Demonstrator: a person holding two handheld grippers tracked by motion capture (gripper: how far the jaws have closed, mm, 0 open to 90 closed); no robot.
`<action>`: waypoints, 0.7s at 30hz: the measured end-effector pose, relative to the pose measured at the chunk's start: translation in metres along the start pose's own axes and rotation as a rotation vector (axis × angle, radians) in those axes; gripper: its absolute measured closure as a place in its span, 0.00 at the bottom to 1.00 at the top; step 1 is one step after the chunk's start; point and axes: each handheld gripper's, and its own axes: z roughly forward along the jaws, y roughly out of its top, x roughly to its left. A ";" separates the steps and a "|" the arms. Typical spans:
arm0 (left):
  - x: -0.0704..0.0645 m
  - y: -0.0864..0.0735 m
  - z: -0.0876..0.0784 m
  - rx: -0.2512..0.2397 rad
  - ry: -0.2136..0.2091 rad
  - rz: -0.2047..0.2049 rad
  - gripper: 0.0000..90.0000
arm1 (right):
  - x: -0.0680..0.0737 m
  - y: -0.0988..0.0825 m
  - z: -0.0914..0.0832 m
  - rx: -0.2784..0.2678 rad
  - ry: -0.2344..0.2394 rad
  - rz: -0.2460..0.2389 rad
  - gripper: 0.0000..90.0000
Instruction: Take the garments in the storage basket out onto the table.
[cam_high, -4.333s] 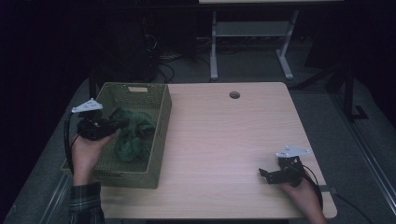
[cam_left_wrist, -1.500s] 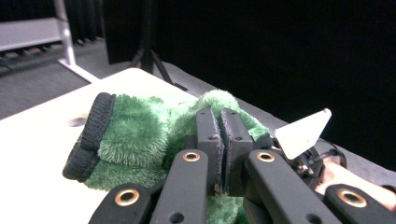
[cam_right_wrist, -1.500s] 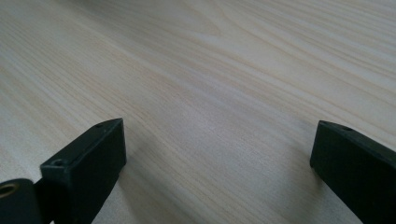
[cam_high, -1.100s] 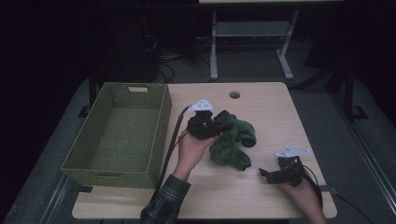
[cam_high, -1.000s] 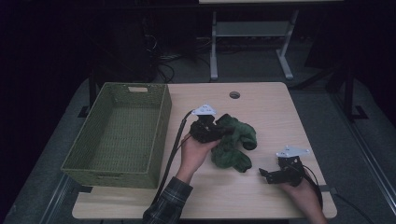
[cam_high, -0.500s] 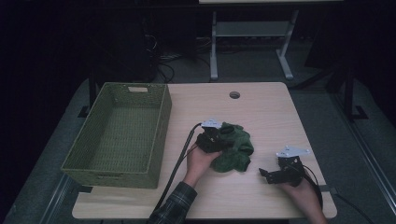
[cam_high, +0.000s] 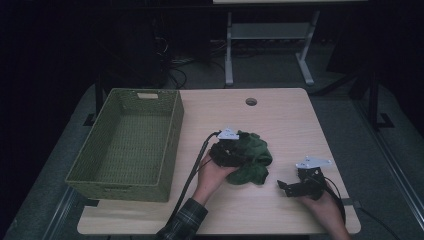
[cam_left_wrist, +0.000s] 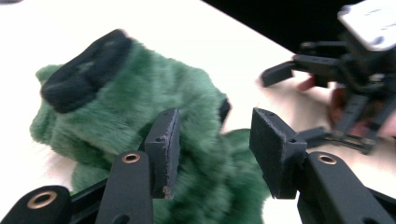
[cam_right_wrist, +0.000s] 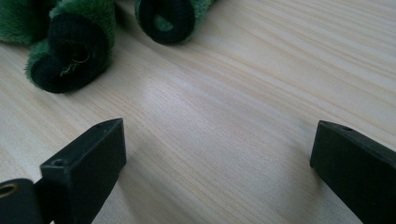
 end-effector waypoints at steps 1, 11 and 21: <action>-0.004 0.001 -0.004 -0.002 0.006 0.019 0.58 | 0.000 0.000 0.000 0.000 0.000 -0.002 0.04; -0.035 -0.020 -0.010 0.030 -0.006 0.087 0.64 | 0.001 -0.001 0.000 -0.004 -0.012 0.004 0.04; -0.049 -0.044 0.002 0.038 0.027 0.090 0.60 | 0.010 0.005 -0.013 -0.044 0.038 0.016 0.33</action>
